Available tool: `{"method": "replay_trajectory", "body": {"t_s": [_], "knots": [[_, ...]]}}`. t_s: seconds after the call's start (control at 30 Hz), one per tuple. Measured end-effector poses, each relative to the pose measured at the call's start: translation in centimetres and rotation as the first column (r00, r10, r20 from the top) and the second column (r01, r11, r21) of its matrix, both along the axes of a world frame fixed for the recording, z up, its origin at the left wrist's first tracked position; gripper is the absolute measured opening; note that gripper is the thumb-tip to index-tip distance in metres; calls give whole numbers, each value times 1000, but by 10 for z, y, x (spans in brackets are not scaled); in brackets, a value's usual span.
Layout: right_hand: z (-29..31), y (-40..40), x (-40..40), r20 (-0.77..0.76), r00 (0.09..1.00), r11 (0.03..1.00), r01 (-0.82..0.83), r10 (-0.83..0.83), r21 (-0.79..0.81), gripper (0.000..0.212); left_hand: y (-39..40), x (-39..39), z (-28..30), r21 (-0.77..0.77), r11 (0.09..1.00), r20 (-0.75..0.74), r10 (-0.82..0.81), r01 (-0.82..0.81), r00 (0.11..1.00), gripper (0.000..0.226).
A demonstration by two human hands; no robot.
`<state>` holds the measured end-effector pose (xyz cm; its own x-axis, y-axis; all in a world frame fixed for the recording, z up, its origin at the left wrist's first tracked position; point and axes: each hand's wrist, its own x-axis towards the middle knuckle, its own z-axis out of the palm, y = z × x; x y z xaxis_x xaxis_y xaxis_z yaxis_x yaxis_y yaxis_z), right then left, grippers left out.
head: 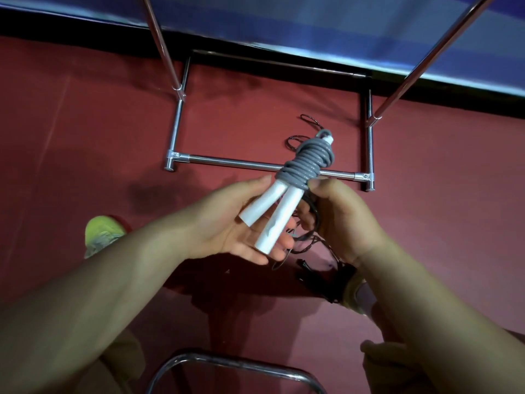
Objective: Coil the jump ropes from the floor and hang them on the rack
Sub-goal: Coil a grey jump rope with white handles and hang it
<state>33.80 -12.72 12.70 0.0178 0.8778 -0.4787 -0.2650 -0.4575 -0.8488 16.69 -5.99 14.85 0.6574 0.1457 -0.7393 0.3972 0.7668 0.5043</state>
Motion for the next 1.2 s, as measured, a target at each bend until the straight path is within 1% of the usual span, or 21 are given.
{"method": "replay_trajectory", "body": {"t_s": [0.07,0.1,0.17,0.23,0.33,0.37,0.43,0.5,0.57,0.63,0.7,0.73,0.77,0.8,0.83,0.9,0.97,1.07,1.13,1.2], "knots": [[1,0,-1,-66,998,999,-15,17,34,38,0,-1,4,-158,987,90,32,-17,995,74],[2,-1,-1,-84,996,998,-26,30,49,38,0,-1,6,-207,978,116,57,-32,992,74],[4,-1,-1,-43,997,994,-65,69,89,48,0,-1,10,-222,972,101,107,-83,989,68],[6,-1,-2,70,993,990,-102,95,97,59,2,0,11,-162,978,47,143,-134,989,63],[8,-2,-3,266,955,988,-150,135,36,52,3,3,9,-30,984,-15,174,-174,985,65],[9,-3,-3,297,942,986,-165,155,11,51,3,3,7,17,983,-30,181,-181,983,64],[10,-3,-4,284,944,985,-173,169,-11,52,0,4,6,70,981,-48,186,-183,981,63],[13,-2,-6,276,948,987,-158,157,-20,54,-1,5,6,49,981,-49,189,-187,981,64],[15,-1,-7,332,935,992,-120,127,-39,58,0,5,6,69,979,-58,197,-192,979,65],[14,-1,-6,411,904,993,-108,119,-50,62,1,6,5,169,968,-76,202,-187,976,65],[11,-3,-5,458,876,989,-126,150,-81,65,0,7,3,293,942,-118,208,-166,971,63],[10,-4,-5,455,873,984,-140,175,-110,66,0,6,0,385,915,-163,200,-124,966,62],[8,-4,-6,419,884,976,-154,205,-152,67,1,5,-4,487,872,-224,184,-54,957,62],[6,-5,-7,349,908,965,-172,233,-196,70,2,4,-9,570,821,-284,167,26,944,61],[5,-6,-9,254,934,954,-196,252,-228,75,4,2,-13,615,783,-334,154,91,930,61],[3,-5,-11,95,959,938,-234,266,-257,88,4,-1,-20,625,764,-384,119,163,916,59],[1,-4,-9,28,967,931,-235,252,-278,100,3,0,-21,603,774,-395,80,193,915,54],[-1,-3,-7,13,973,937,-218,231,-272,90,1,2,-21,587,779,-408,49,221,912,37],[-4,-4,-8,61,965,935,-228,253,-273,83,1,2,-22,593,767,-423,39,244,906,36],[-7,-5,-10,126,952,926,-231,278,-299,84,-1,2,-23,594,753,-436,6,283,900,41]]}}
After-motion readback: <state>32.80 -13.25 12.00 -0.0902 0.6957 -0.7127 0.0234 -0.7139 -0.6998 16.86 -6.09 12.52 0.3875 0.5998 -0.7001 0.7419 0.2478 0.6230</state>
